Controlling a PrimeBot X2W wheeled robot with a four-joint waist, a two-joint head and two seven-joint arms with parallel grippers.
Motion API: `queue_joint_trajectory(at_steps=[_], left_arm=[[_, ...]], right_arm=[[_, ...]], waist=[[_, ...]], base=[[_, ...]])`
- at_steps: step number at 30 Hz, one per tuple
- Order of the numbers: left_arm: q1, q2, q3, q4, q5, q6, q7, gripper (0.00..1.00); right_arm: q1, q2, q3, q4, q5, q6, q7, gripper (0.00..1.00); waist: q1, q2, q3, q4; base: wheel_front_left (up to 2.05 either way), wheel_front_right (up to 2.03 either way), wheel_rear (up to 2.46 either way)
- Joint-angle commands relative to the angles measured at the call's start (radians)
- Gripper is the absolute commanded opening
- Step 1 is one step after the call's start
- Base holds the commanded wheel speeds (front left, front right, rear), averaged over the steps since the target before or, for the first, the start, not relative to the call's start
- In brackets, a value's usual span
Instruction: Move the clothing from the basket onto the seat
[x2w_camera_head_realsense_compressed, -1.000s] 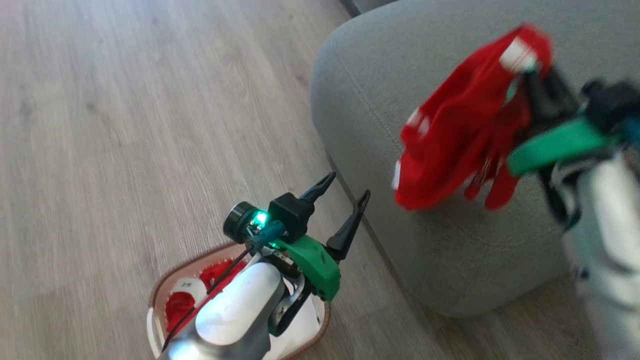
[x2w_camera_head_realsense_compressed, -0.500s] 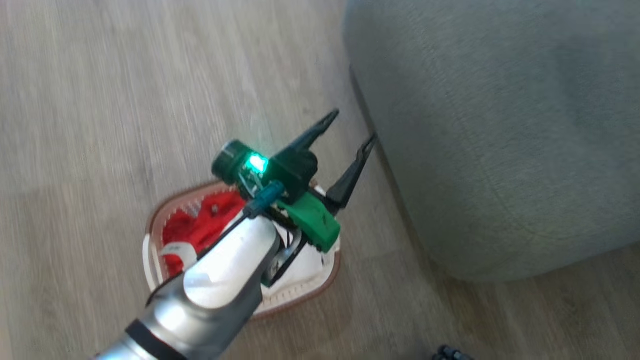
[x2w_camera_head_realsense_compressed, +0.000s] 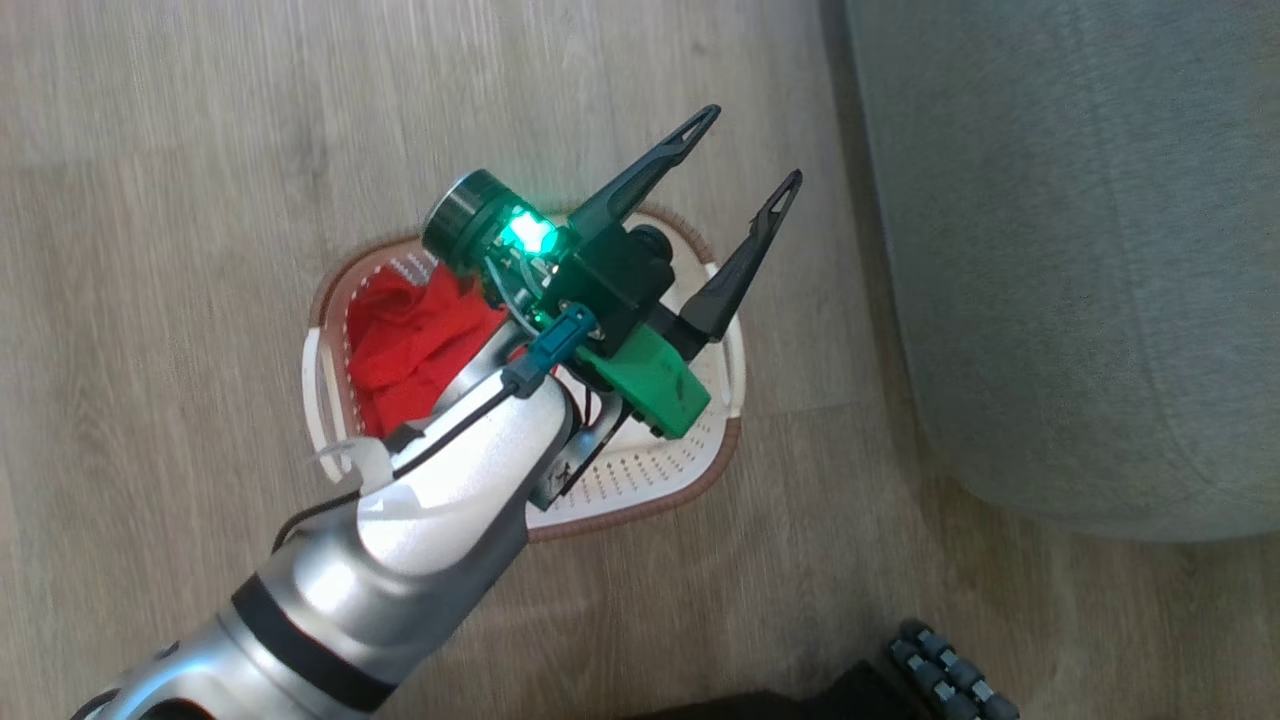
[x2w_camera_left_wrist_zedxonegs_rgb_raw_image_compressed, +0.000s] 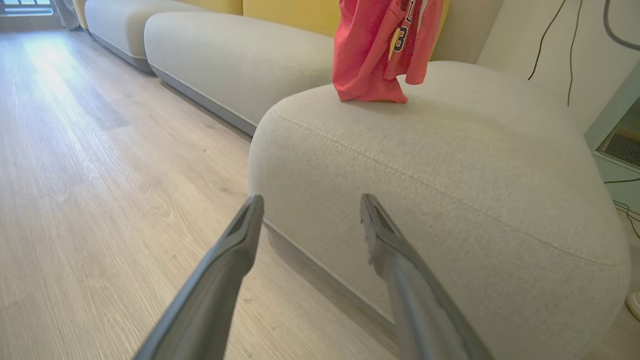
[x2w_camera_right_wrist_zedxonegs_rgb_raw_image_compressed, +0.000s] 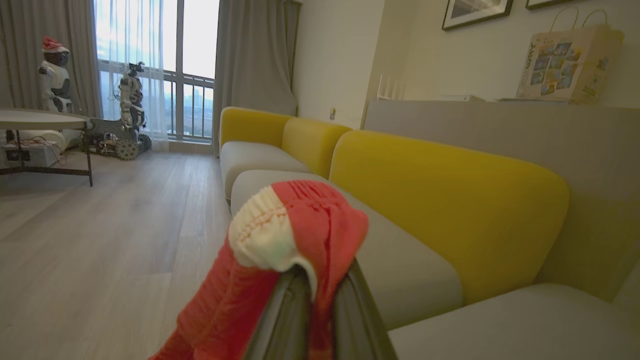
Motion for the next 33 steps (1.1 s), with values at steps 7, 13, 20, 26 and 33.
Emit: queue_joint_trajectory(at_steps=[7, 13, 20, 26, 33], left_arm=[[-0.02, 0.026, 0.02, -0.038, 0.007, 0.009, 0.007, 1.0], [-0.019, 0.028, 0.011, -0.033, 0.005, 0.009, 0.008, 1.0], [-0.021, 0.03, 0.01, -0.018, -0.005, 0.008, 0.0, 1.0], [0.003, 0.039, 0.031, -0.008, -0.028, 0.021, -0.017, 1.0], [0.052, 0.048, 0.061, -0.001, -0.064, 0.034, -0.038, 1.0]], right_arm=[[0.091, 0.059, -0.054, 0.015, -0.068, 0.0, -0.009, 0.0], [0.149, 0.087, -0.093, 0.077, -0.132, 0.0, -0.009, 0.0], [0.199, 0.122, -0.103, 0.093, -0.165, 0.0, -0.009, 1.0], [0.269, 0.145, -0.049, 0.062, -0.134, 0.0, -0.009, 1.0], [0.42, 0.144, 0.066, -0.004, -0.042, 0.0, -0.009, 1.0]], waist=[[-0.0003, 0.0001, 0.083, 0.026], [-0.0003, 0.0001, 0.1, 0.025], [-0.0003, 0.0001, 0.087, 0.023], [-0.0003, 0.0001, 0.044, 0.013], [-0.0003, 0.0001, -0.045, 0.008]], base=[[0.0, 0.0, 0.0], [0.0, 0.0, 0.0], [0.0, 0.0, 0.0], [0.0, 0.0, 0.0], [0.0, 0.0, 0.0]])
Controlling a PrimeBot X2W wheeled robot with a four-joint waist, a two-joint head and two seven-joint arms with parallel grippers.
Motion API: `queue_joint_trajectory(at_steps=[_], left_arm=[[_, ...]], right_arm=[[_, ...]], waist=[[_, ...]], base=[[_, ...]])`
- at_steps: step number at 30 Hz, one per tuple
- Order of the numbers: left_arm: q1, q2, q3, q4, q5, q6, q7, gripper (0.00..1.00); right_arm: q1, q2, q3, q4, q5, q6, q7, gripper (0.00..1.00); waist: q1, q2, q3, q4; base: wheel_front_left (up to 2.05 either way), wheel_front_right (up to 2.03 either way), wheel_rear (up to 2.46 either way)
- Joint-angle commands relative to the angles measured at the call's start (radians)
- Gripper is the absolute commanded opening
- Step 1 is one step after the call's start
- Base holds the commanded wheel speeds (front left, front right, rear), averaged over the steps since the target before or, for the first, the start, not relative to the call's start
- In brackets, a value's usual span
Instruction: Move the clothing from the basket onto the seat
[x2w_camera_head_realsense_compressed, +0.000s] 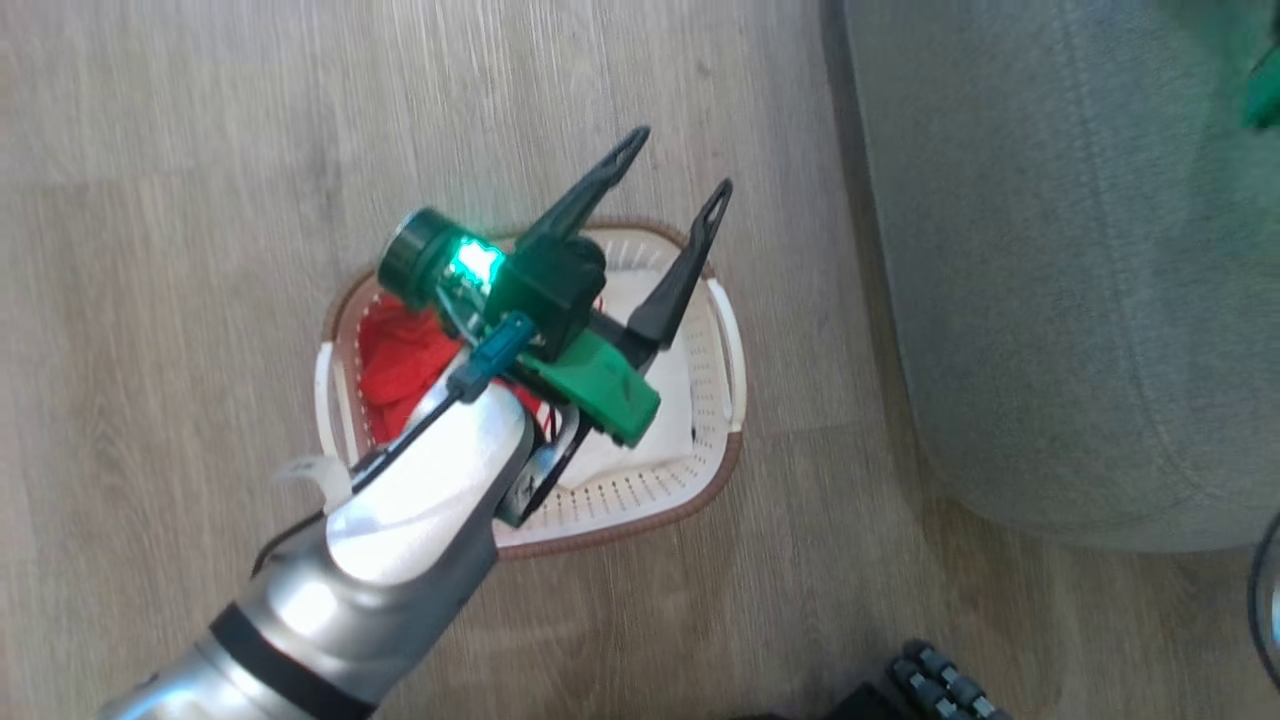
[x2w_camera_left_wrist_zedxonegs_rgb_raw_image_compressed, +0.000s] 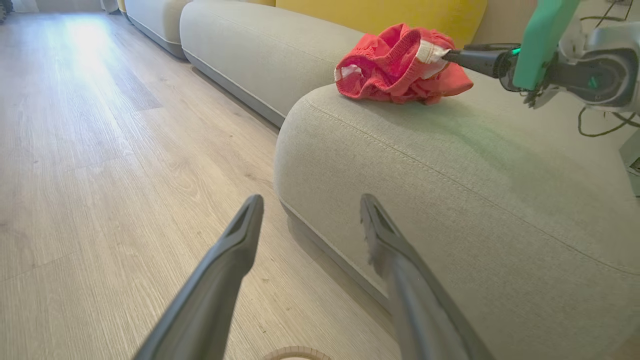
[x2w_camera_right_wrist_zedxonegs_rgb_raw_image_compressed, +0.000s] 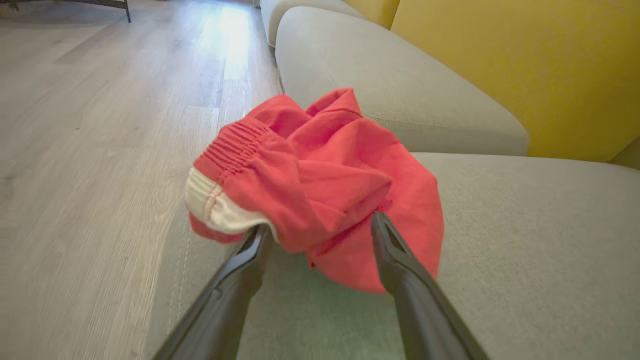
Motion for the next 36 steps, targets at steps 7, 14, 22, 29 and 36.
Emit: queue_joint_trajectory(at_steps=[7, 14, 22, 29, 36], left_arm=[[0.08, 0.01, 0.065, -0.019, -0.043, 0.013, -0.02, 1.0], [0.147, 0.005, 0.109, -0.017, -0.069, 0.018, -0.023, 1.0], [0.274, 0.0, 0.205, -0.034, -0.091, 0.021, -0.023, 1.0], [0.401, 0.011, 0.312, -0.057, -0.097, 0.031, -0.023, 1.0], [0.531, 0.039, 0.418, -0.098, -0.079, 0.058, -0.023, 1.0]], right_arm=[[0.157, -0.039, 0.145, -0.124, 0.103, 0.0, -0.006, 1.0], [0.216, -0.049, 0.216, -0.2, 0.159, 0.0, -0.006, 1.0], [0.295, -0.03, 0.284, -0.275, 0.204, 0.0, -0.006, 1.0], [0.41, 0.034, 0.277, -0.352, 0.222, 0.0, -0.006, 1.0], [0.563, 0.131, 0.263, -0.493, 0.189, 0.0, -0.006, 1.0]], waist=[[0.0, 0.0, -0.145, 0.008], [0.0, 0.0, -0.249, 0.026], [0.0, 0.0, -0.391, 0.072], [0.0, 0.0, -0.504, 0.116], [0.0, 0.0, -0.573, 0.142]], base=[[0.0, 0.0, 0.0], [0.0, 0.0, 0.0], [0.0, 0.0, 0.0], [0.0, 0.0, 0.0], [0.0, 0.0, 0.0]])
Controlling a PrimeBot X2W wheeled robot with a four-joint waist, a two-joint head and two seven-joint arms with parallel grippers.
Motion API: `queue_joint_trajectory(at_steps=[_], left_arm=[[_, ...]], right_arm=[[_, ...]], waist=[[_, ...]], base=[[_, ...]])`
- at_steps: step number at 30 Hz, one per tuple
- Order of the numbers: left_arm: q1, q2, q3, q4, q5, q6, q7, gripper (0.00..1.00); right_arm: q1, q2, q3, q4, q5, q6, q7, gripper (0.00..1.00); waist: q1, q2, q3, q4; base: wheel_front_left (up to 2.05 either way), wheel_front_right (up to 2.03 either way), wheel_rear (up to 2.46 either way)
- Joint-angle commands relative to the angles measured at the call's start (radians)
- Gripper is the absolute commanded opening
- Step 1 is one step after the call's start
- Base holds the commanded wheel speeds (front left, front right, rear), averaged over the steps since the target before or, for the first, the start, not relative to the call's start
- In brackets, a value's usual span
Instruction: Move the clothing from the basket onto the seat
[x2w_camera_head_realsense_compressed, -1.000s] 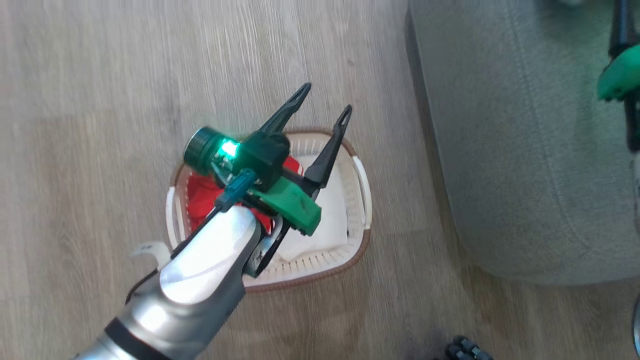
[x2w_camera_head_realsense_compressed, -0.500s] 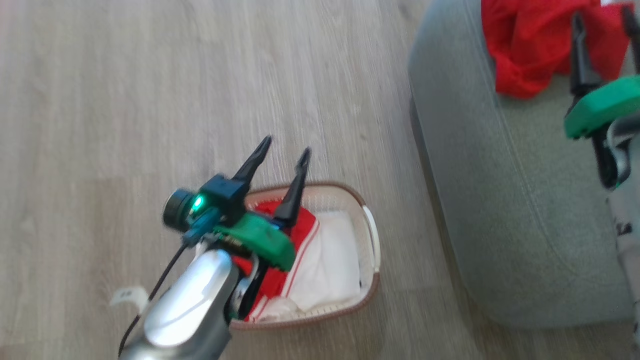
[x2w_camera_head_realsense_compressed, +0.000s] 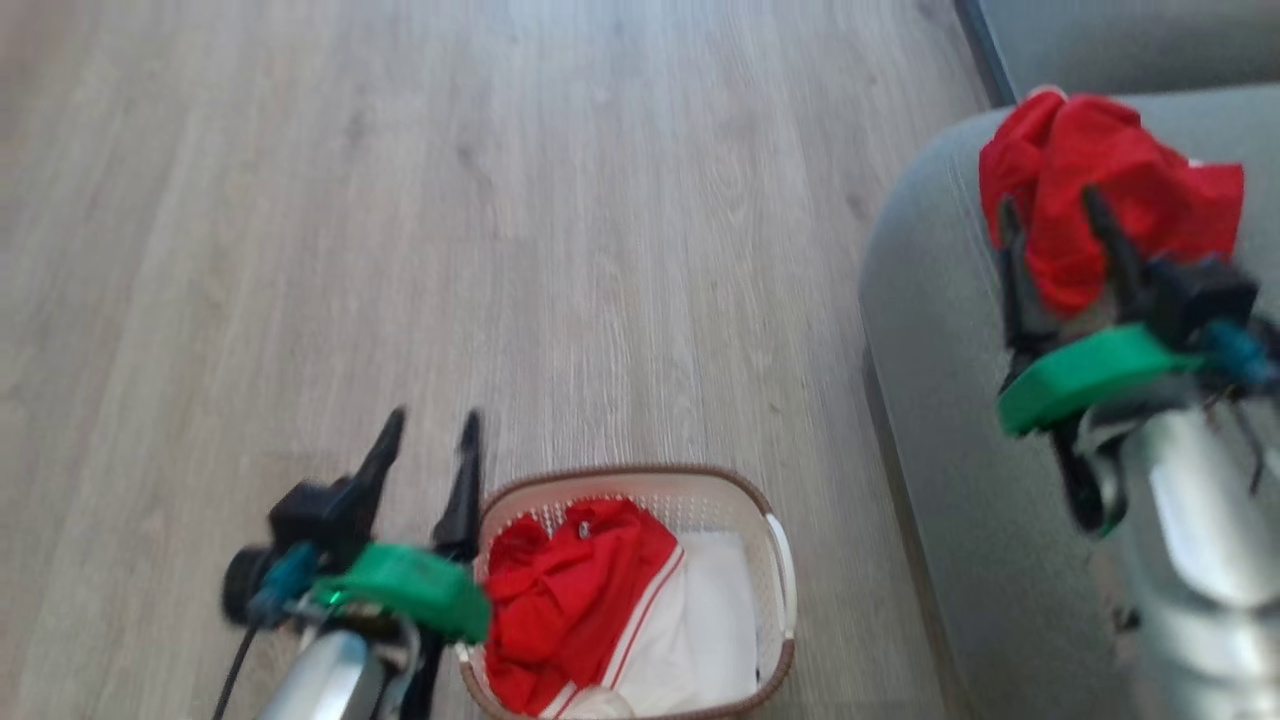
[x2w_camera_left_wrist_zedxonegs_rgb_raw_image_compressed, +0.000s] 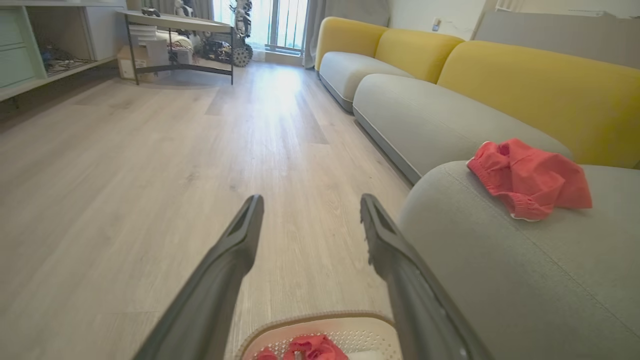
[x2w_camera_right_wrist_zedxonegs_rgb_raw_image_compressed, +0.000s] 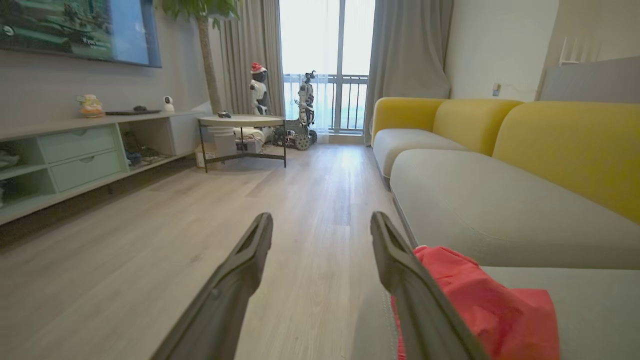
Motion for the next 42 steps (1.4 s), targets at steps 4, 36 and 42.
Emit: queue_joint_trajectory(at_steps=[4, 36, 42], left_arm=[[0.047, 0.032, 0.101, -0.067, 0.023, 0.02, -0.013, 1.0], [0.248, -0.056, 0.307, -0.135, 0.129, -0.05, -0.013, 1.0], [0.235, -0.068, 0.318, -0.125, 0.141, -0.067, -0.013, 1.0]], right_arm=[[0.084, 0.061, -0.002, -0.134, -0.031, 0.0, -0.006, 1.0], [0.376, 0.114, 0.028, -0.274, -0.014, 0.0, -0.006, 1.0], [0.374, 0.114, 0.024, -0.275, -0.014, 0.0, -0.006, 1.0]], waist=[[0.0001, -0.0001, -0.04, 0.024], [0.0001, -0.0001, -0.072, 0.032], [0.0001, -0.0001, -0.065, 0.033]], base=[[0.0, 0.0, 0.0], [0.0, 0.0, 0.0], [0.0, 0.0, 0.0]])
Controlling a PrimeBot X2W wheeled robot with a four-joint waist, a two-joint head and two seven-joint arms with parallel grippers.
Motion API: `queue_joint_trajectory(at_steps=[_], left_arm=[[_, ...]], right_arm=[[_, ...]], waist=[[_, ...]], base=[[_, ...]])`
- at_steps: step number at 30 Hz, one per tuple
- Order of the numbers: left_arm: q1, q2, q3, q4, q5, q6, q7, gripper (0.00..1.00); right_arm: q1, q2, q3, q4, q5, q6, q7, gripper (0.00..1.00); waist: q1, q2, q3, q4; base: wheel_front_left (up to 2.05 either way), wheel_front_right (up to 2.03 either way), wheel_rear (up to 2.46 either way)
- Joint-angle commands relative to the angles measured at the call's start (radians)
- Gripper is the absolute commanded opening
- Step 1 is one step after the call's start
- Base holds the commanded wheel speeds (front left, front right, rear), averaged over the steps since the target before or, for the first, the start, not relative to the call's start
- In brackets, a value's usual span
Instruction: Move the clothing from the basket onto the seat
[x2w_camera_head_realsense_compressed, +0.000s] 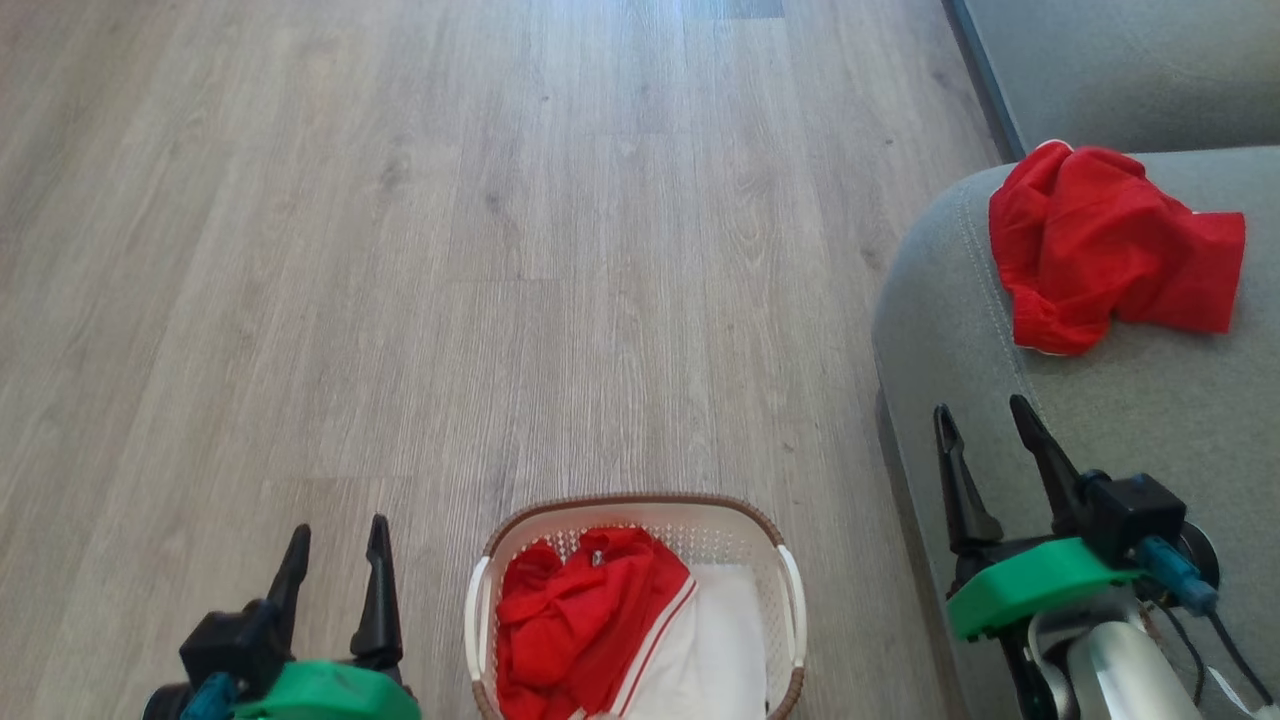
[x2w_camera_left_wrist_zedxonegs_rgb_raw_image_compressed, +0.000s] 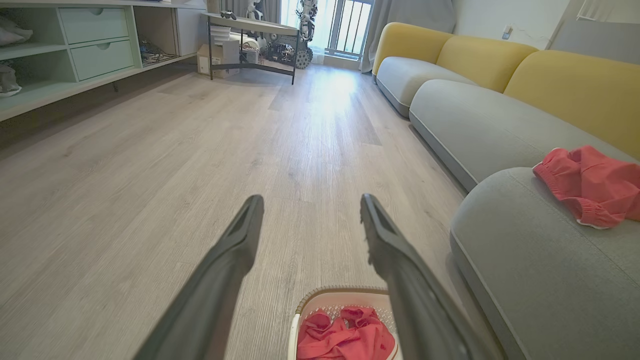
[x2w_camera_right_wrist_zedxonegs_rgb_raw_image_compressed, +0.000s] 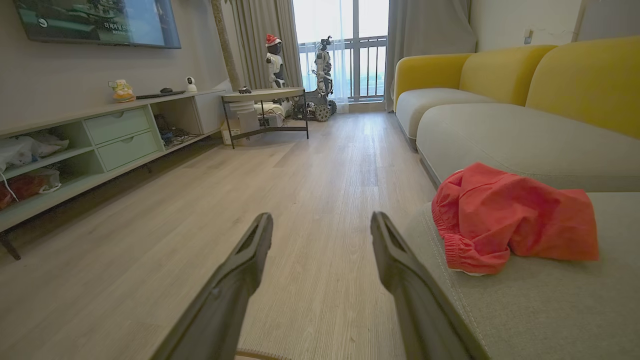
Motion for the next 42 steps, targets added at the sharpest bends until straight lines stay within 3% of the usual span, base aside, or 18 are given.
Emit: queue_joint_trajectory(at_steps=[1, 11, 21, 27, 32, 42], left_arm=[[-0.044, -0.005, 0.045, -0.03, 0.015, -0.006, -0.013, 1.0], [-0.081, -0.016, 0.046, -0.015, 0.04, -0.027, -0.013, 1.0], [-0.249, -0.03, -0.021, 0.099, 0.08, -0.067, -0.013, 1.0], [-0.404, -0.048, -0.092, 0.236, 0.107, -0.098, -0.013, 1.0], [-0.544, -0.058, -0.174, 0.428, 0.136, -0.113, -0.013, 1.0], [-0.732, -0.06, -0.313, 0.711, 0.146, -0.105, -0.013, 1.0]], right_arm=[[-0.03, 0.006, 0.015, -0.035, 0.003, 0.0, -0.006, 1.0], [-0.046, 0.006, -0.014, -0.058, 0.006, 0.0, -0.006, 1.0], [-0.132, 0.006, -0.055, -0.137, -0.029, 0.0, -0.006, 1.0], [-0.231, 0.006, -0.063, -0.19, -0.057, 0.0, -0.006, 1.0], [-0.327, 0.006, -0.07, -0.229, -0.064, 0.0, -0.006, 1.0], [-0.441, 0.006, -0.074, -0.301, -0.054, 0.0, -0.006, 1.0]], waist=[[0.0001, -0.0001, 0.005, 0.0], [0.0001, -0.0001, 0.062, -0.006], [0.0001, -0.0001, 0.246, -0.017], [0.0001, -0.0001, 0.421, -0.032], [0.0001, -0.0001, 0.573, -0.056], [0.0001, -0.0001, 0.767, -0.114]], base=[[0.0, 0.0, 0.0], [0.0, 0.0, 0.0], [0.0, 0.0, 0.0], [0.0, 0.0, 0.0], [0.0, 0.0, 0.0], [0.0, 0.0, 0.0]])
